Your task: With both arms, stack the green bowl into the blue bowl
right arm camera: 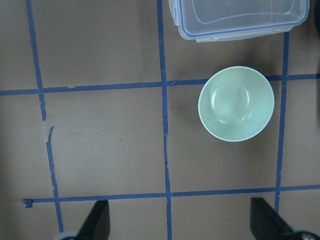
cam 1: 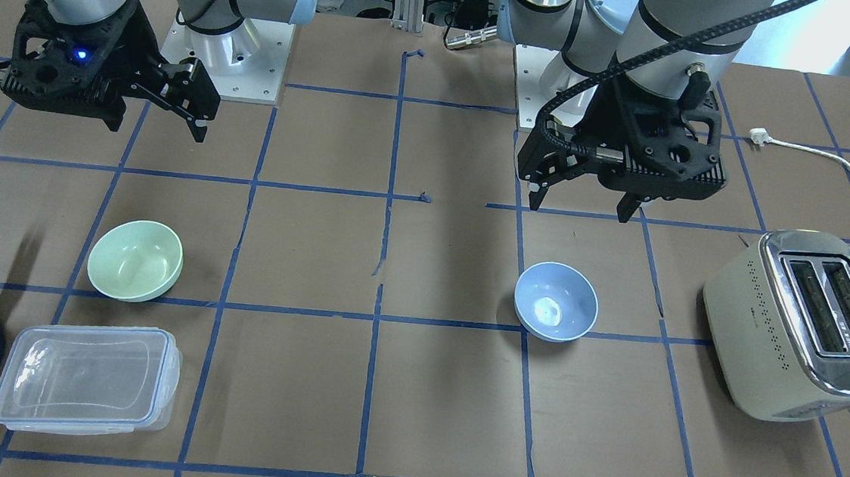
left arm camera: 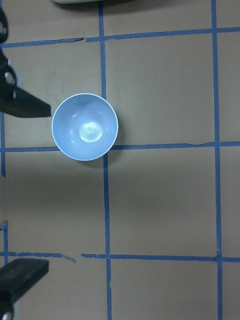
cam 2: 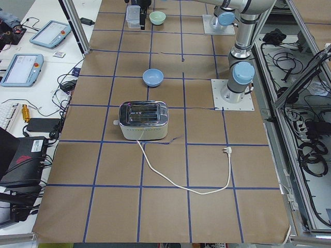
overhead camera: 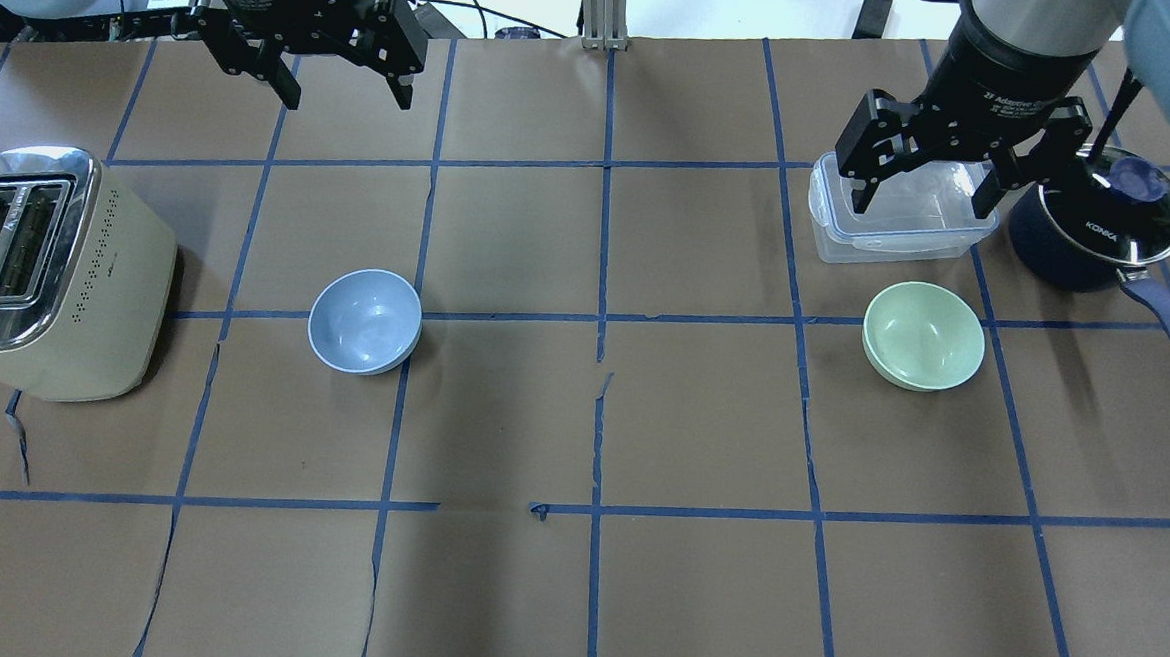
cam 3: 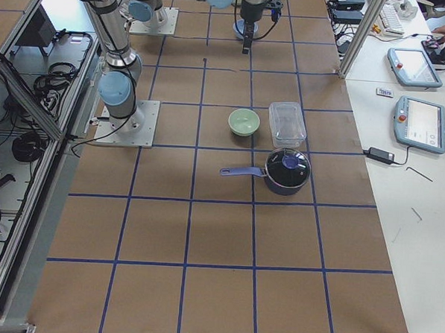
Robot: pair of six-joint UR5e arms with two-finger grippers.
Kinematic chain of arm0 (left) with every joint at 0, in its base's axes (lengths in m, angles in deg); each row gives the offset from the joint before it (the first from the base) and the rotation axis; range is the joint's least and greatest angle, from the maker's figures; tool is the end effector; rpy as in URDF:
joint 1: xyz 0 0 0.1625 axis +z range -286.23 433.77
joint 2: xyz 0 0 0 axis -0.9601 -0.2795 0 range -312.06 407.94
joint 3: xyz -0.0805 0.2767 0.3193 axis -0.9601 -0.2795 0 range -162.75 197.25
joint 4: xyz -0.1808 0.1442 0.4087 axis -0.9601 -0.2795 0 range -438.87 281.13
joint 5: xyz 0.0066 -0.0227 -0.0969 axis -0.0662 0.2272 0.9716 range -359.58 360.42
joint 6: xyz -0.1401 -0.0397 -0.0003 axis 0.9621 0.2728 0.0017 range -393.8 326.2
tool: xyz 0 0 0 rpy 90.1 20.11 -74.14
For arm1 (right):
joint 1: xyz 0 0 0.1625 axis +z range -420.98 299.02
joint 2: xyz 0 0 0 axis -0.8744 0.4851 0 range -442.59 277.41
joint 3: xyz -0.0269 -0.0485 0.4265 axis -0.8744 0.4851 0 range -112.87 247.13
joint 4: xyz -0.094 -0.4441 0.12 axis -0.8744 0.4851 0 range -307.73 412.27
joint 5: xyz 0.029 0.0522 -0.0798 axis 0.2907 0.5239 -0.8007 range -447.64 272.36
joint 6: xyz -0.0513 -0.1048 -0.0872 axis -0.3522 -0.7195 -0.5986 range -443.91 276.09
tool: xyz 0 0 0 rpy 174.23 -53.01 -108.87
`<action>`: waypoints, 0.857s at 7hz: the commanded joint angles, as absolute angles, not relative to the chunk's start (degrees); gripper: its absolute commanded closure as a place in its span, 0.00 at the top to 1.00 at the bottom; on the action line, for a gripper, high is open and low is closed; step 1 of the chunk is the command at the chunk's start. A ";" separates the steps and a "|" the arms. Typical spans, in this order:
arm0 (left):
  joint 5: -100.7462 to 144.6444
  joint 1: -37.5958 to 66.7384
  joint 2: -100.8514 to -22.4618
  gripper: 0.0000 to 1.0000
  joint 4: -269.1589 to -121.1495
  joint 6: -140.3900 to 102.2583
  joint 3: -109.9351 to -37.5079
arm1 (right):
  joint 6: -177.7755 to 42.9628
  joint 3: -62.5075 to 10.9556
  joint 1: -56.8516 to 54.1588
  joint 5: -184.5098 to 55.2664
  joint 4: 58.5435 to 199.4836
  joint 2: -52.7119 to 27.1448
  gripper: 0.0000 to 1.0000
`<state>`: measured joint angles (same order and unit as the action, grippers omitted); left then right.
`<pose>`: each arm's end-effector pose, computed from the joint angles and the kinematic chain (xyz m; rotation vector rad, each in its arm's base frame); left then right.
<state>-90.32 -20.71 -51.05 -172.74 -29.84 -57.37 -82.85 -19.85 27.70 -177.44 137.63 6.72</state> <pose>-0.1794 -0.6086 0.4965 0.0137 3.1312 -0.0703 0.1211 -0.5517 0.4613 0.0651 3.1365 0.0631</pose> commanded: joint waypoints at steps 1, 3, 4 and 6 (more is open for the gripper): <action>-90.37 -20.72 -51.03 1.00 -172.83 -29.84 -57.46 | -82.94 -19.88 27.70 -177.38 137.61 6.71 1.00; -90.29 -20.72 -51.03 1.00 -172.83 -29.84 -57.46 | -82.94 -20.23 27.70 -177.38 137.61 6.71 1.00; -90.29 -20.72 -51.03 1.00 -172.83 -29.84 -57.46 | -82.85 -20.49 27.70 -177.21 137.61 6.71 1.00; -90.29 -20.72 -51.03 1.00 -172.83 -29.75 -57.46 | -82.85 -20.58 27.70 -177.20 137.70 6.71 1.00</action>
